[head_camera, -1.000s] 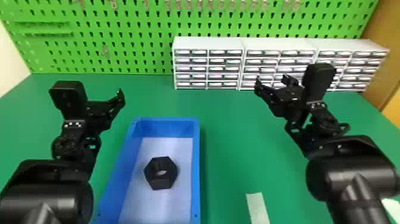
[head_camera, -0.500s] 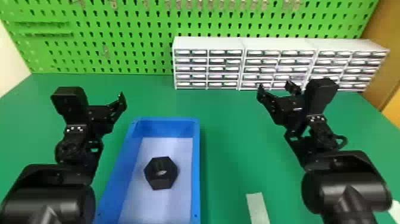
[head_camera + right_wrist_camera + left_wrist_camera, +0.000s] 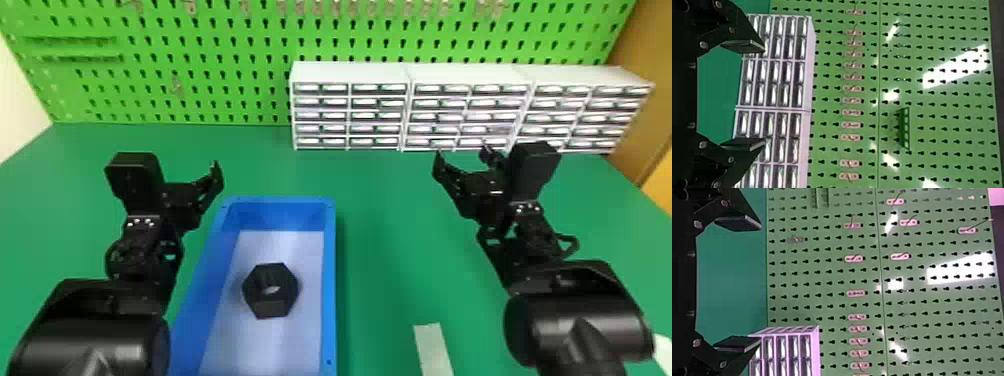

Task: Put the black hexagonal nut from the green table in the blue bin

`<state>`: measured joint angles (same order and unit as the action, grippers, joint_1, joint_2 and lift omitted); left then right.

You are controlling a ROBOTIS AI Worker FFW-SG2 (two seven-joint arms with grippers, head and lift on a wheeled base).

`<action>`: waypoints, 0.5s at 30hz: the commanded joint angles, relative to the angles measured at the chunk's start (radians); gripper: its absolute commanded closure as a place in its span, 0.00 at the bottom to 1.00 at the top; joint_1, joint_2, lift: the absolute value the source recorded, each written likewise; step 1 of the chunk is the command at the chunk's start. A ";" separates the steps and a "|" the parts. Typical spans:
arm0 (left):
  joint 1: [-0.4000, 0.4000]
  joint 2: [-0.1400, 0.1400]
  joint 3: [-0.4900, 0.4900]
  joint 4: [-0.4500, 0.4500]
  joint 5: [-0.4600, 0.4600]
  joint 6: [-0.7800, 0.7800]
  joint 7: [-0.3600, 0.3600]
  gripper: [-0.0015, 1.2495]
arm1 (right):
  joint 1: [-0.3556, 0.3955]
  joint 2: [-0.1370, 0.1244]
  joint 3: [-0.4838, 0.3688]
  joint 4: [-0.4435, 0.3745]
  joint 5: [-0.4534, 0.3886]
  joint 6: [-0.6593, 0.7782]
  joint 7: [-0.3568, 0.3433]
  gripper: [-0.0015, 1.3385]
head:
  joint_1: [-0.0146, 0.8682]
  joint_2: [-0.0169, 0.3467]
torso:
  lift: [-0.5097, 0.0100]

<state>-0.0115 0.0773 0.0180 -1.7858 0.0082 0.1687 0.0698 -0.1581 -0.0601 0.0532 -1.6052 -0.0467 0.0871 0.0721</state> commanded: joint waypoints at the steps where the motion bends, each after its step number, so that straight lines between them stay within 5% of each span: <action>1: -0.001 -0.001 -0.004 0.002 -0.001 0.000 0.011 0.20 | 0.002 -0.001 -0.003 0.001 0.004 0.002 -0.003 0.32 | 0.79 0.19 | 0.80; 15: 0.001 -0.001 -0.009 0.008 0.013 0.002 0.022 0.20 | 0.009 0.000 -0.015 0.002 0.004 0.013 -0.009 0.32 | 0.79 0.19 | 0.80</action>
<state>-0.0128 0.0767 0.0078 -1.7793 0.0189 0.1687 0.0895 -0.1512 -0.0614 0.0425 -1.6034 -0.0400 0.1000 0.0631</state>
